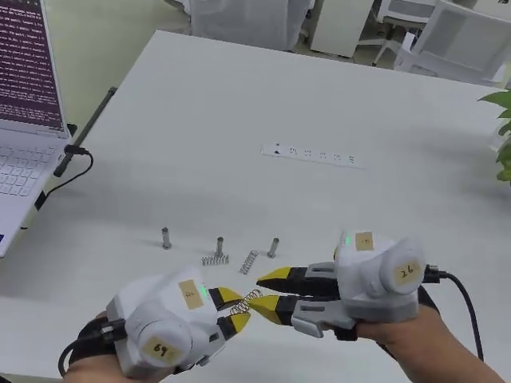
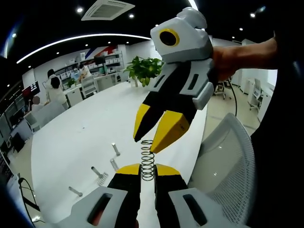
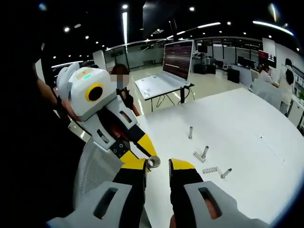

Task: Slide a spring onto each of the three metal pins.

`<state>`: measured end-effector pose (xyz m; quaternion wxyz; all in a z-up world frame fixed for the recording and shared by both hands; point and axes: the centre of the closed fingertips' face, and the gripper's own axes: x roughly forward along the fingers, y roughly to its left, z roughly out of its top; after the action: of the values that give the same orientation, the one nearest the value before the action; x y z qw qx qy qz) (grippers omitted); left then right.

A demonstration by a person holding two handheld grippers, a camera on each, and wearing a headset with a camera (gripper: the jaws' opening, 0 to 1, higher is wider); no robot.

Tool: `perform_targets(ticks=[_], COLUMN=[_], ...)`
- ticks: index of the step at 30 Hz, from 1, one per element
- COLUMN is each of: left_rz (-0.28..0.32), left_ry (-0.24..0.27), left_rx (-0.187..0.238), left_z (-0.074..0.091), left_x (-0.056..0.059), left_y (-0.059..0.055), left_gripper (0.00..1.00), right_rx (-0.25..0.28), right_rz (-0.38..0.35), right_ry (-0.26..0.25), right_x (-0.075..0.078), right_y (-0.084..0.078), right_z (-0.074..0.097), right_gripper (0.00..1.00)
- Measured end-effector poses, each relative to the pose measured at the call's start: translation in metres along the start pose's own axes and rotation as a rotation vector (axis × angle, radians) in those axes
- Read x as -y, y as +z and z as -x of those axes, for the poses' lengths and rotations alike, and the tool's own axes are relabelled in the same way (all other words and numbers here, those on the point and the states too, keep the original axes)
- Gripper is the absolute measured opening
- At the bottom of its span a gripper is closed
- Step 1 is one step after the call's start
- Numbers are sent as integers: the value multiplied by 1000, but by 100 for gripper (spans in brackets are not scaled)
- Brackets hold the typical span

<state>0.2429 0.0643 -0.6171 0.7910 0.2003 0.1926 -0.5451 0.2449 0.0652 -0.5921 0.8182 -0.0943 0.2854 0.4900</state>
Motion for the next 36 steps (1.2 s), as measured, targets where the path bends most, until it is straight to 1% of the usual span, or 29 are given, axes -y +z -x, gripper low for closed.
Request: perform_targets(ticks=[1, 3, 7, 10, 12, 13, 14, 15, 16, 19, 20, 24, 26, 27, 32, 35, 36], left_rz=[-5, -13, -28, -47, -59, -63, -66, -72, -74, -83, -83, -90, -95, -97, -104, -108, -108], left_ry=[-4, -10, -21, -34, -41, -44, -47, -51, -51, -57, -58, -66, -72, -75, -82, -84, -90], left_rx=[-3, -6, -8, -11, -11, -11, -10, -10, -10, -8, -7, -6, -4, -4, -3, -5, -7], left_z=[0, 0, 0, 0, -1, -1, -1, -1, -1, 0, 0, 0, 0, 0, 1, 1, 2], left_x=[0, 1, 4, 8, 10, 11, 12, 13, 13, 15, 16, 18, 20, 21, 23, 24, 25], left_y=[-1, -2, -1, 0, 0, 1, 1, 2, 2, 3, 4, 5, 5, 6, 6, 6, 5], left_gripper=[2, 2, 2, 2, 2, 2, 2, 2, 2, 2, 2, 2, 2, 2, 2, 2, 2], right_rx=[-8, -33, -87, -118, -137, -158, -168, -199, -217, -226, -227, -237, -277, -283, -292, -288, -287], right_rz=[7, 46, 118, 154, 189, 211, 221, 249, 268, 289, 302, 315, 355, 361, 376, 379, 381], right_ry=[2, 15, 54, 79, 106, 115, 116, 118, 118, 135, 136, 138, 148, 152, 182, 217, 214], right_x=[0, -2, -8, -12, -16, -17, -17, -16, -16, -19, -19, -18, -18, -18, -23, -30, -30], right_y=[0, 0, -3, -4, -4, -6, -7, -11, -12, -9, -8, -8, -14, -14, -17, -19, -19], right_z=[0, 2, 4, 2, 1, 1, 1, 1, 1, 1, 1, 1, 1, 1, -1, -2, -2], right_gripper=[16, 16, 16, 17, 17, 17, 17, 18, 18, 18, 18, 17, 17, 17, 14, 9, 9])
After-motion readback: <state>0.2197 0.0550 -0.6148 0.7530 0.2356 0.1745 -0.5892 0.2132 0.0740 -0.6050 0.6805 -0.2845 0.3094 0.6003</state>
